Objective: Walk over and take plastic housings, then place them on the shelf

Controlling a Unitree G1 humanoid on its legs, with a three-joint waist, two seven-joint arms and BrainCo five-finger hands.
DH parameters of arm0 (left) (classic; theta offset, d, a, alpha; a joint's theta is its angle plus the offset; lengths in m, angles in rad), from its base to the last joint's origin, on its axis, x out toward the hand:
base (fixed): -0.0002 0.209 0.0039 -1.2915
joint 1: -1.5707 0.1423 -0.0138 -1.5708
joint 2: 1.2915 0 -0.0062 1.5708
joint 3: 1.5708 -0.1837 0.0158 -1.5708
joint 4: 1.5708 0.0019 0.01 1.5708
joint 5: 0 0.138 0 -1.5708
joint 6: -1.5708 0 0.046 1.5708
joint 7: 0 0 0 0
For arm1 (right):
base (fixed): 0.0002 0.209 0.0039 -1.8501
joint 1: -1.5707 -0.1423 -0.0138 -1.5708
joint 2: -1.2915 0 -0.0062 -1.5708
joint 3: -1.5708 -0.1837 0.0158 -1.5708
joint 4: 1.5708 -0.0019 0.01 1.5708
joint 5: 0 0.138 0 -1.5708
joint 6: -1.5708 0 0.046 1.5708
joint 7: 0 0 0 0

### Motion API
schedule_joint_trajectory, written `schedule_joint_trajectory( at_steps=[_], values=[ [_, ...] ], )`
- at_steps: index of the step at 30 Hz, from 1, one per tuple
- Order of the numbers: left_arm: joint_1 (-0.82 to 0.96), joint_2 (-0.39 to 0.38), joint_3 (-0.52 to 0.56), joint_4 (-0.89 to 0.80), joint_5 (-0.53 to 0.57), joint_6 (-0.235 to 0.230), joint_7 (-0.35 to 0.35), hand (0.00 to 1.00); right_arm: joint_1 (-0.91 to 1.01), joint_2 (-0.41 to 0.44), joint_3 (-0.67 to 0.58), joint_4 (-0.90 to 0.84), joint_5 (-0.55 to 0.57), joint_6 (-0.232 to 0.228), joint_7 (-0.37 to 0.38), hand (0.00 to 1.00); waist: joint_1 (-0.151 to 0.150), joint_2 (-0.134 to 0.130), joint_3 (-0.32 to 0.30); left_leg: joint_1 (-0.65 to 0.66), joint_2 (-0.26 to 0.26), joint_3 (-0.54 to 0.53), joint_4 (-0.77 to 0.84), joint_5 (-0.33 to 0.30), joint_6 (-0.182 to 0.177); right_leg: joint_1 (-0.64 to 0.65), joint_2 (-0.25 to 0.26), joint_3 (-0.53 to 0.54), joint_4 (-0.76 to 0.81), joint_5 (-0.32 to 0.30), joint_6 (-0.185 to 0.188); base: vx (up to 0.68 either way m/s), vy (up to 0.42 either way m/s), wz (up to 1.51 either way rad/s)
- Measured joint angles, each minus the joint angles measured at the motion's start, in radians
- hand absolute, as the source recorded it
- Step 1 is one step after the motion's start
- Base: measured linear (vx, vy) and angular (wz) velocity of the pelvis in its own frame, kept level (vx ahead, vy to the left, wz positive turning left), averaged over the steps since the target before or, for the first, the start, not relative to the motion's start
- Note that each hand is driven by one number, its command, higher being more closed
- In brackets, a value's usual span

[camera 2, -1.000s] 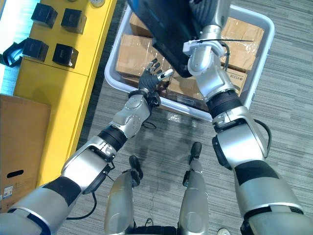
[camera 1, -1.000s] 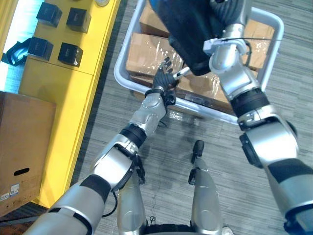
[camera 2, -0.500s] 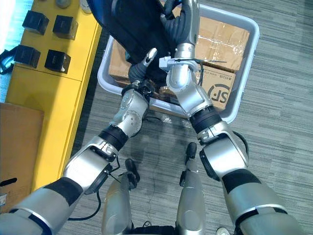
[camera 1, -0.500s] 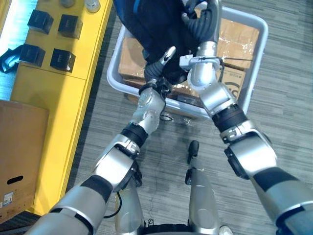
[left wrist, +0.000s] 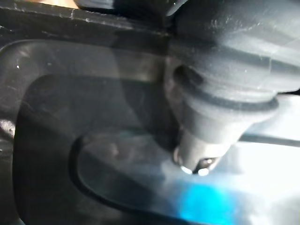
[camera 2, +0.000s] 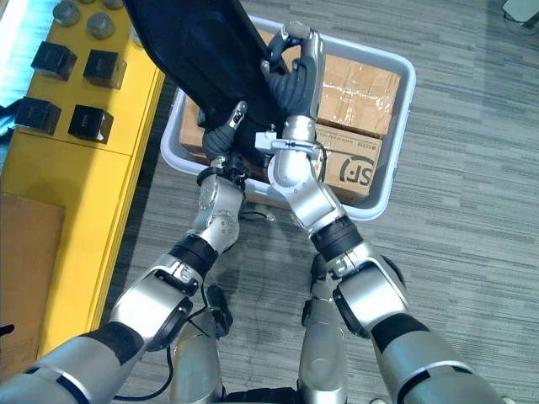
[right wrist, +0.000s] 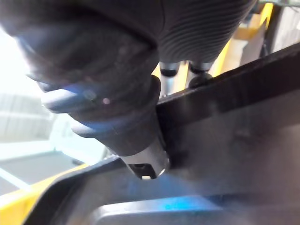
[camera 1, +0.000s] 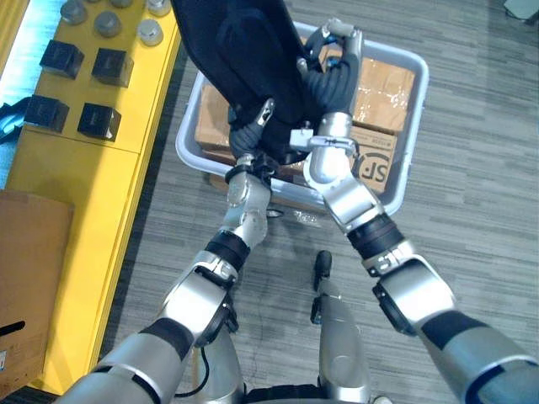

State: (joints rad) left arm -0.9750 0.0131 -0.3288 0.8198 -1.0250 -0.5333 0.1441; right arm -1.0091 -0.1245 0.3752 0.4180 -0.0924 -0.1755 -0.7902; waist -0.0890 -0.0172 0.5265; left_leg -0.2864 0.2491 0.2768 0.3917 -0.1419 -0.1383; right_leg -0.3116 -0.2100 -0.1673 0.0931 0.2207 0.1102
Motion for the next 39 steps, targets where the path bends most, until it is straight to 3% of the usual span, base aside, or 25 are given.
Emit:
schedule_joint_trajectory(
  at_steps=[2, 5, 12, 15, 18, 23, 24, 28, 36, 39],
  values=[
    [0.044, 0.007, -0.010, -0.032, -0.029, -0.010, -0.062, 1.00, 0.057, 0.001, 0.001, -0.067, -0.001, -0.005, 0.000, 1.00, -0.003, -0.007, -0.001, 0.041, -0.001, 0.006, -0.019, 0.004, -0.004, 0.030, 0.002, -0.001, -0.001, -0.009, 0.003, 0.02, 0.000, -0.04],
    [0.115, 0.023, -0.047, -0.090, -0.028, -0.011, -0.098, 1.00, 0.159, 0.000, -0.003, -0.166, 0.000, -0.013, 0.001, 1.00, -0.006, -0.019, -0.005, 0.103, -0.002, 0.011, -0.056, 0.010, -0.011, 0.076, 0.004, -0.005, -0.002, -0.023, 0.005, 0.02, 0.000, 0.00],
    [0.323, 0.055, -0.097, -0.282, 0.056, -0.010, -0.108, 1.00, 0.389, 0.005, 0.003, -0.351, -0.002, -0.041, 0.015, 1.00, -0.005, -0.051, -0.047, 0.230, -0.018, 0.032, -0.152, 0.035, -0.018, 0.173, 0.004, -0.016, -0.039, -0.034, 0.011, 0.05, 0.010, 0.00],
    [0.477, 0.053, -0.127, -0.360, 0.136, 0.013, -0.059, 1.00, 0.559, 0.026, 0.014, -0.404, -0.001, -0.054, 0.033, 1.00, -0.001, -0.048, -0.148, 0.262, -0.027, 0.037, -0.203, 0.040, -0.023, 0.204, 0.004, -0.026, -0.077, -0.036, 0.016, 0.11, 0.030, 0.03],
    [0.628, 0.035, -0.128, -0.447, 0.242, 0.054, 0.012, 1.00, 0.691, 0.046, 0.030, -0.426, 0.001, -0.065, 0.050, 1.00, 0.012, -0.027, -0.231, 0.310, -0.035, 0.043, -0.249, 0.046, -0.028, 0.239, 0.002, -0.041, -0.092, -0.046, 0.026, 0.13, 0.030, 0.03],
    [0.761, 0.021, -0.121, -0.553, 0.380, 0.132, 0.120, 1.00, 0.792, 0.048, 0.043, -0.426, 0.003, -0.069, 0.051, 1.00, 0.028, 0.004, -0.281, 0.345, -0.052, 0.017, -0.294, 0.065, -0.025, 0.282, -0.012, -0.080, -0.092, -0.066, 0.033, 0.06, 0.022, 0.20],
    [0.788, 0.017, -0.120, -0.572, 0.411, 0.149, 0.138, 1.00, 0.807, 0.048, 0.046, -0.423, 0.002, -0.069, 0.049, 0.00, 0.033, 0.009, -0.287, 0.356, -0.056, 0.009, -0.299, 0.066, -0.023, 0.296, -0.016, -0.087, -0.092, -0.069, 0.036, 0.02, 0.019, 0.25],
    [0.848, 0.020, -0.113, -0.601, 0.497, 0.208, 0.205, 1.00, 0.861, 0.050, 0.054, -0.383, 0.003, -0.066, 0.046, 0.00, 0.060, 0.016, -0.318, 0.374, -0.060, -0.011, -0.314, 0.072, -0.021, 0.325, -0.021, -0.111, -0.091, -0.077, 0.038, -0.01, 0.008, 0.16],
    [0.887, 0.016, -0.074, -0.805, 0.748, 0.216, 0.405, 1.00, 0.935, 0.044, 0.092, -0.291, 0.029, -0.001, 0.001, 0.00, 0.088, 0.015, -0.353, 0.380, -0.060, -0.027, -0.312, 0.075, -0.021, 0.345, -0.023, -0.130, -0.091, -0.078, 0.038, -0.02, -0.001, 0.06],
    [0.887, 0.016, -0.062, -0.806, 0.864, 0.252, 0.504, 1.00, 0.935, 0.038, 0.097, -0.292, 0.044, 0.006, -0.003, 0.00, 0.090, 0.015, -0.377, 0.386, -0.059, -0.024, -0.312, 0.075, -0.021, 0.350, -0.022, -0.128, -0.093, -0.077, 0.038, 0.00, 0.006, -0.04]
  ],
)
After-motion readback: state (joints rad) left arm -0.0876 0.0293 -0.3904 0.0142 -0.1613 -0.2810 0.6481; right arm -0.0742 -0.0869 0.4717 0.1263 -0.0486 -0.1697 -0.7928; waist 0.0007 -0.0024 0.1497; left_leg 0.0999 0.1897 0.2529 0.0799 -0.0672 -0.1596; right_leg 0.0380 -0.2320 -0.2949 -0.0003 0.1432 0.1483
